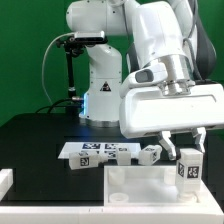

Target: Assemble one leg

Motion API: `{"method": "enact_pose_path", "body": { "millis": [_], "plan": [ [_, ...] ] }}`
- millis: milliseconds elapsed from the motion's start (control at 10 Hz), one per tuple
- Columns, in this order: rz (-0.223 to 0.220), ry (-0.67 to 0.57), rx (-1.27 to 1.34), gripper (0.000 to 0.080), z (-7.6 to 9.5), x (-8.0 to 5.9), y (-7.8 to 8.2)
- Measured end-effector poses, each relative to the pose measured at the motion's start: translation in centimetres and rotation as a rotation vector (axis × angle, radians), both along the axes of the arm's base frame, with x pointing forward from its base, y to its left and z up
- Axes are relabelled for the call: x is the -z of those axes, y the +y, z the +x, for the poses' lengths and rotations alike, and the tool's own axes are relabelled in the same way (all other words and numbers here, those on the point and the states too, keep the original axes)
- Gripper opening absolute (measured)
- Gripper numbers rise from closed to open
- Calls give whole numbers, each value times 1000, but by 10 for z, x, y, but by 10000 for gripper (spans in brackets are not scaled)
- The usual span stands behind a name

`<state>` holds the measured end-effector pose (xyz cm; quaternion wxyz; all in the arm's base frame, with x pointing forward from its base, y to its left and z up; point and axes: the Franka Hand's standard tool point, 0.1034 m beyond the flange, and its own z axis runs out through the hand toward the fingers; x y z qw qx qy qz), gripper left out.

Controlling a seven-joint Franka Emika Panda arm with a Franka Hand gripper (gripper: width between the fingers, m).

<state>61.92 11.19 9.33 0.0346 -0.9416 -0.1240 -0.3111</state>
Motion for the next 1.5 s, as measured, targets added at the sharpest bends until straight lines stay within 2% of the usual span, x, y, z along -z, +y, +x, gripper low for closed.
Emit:
{"method": "enact_pose_path", "body": {
  "millis": [100,500,700,800,900,1000,1200,1300,1400,1500],
  "plan": [
    [-11,22,-7,287,-6,8,1],
    [-11,30,-3,287,-4,9,-2],
    [-7,16,9,287,6,9,-9],
    [-7,17,8,287,5,9,-8],
    [-7,18,8,339,5,9,-9],
    [-7,19,8,339,5,9,-9],
    [-4,67,6,609,3,11,-7],
    [19,127,40,637,3,10,-5],
    [32,239,56,637,8,7,0],
    [37,352,79,647,18,4,-2]
  ]
}}
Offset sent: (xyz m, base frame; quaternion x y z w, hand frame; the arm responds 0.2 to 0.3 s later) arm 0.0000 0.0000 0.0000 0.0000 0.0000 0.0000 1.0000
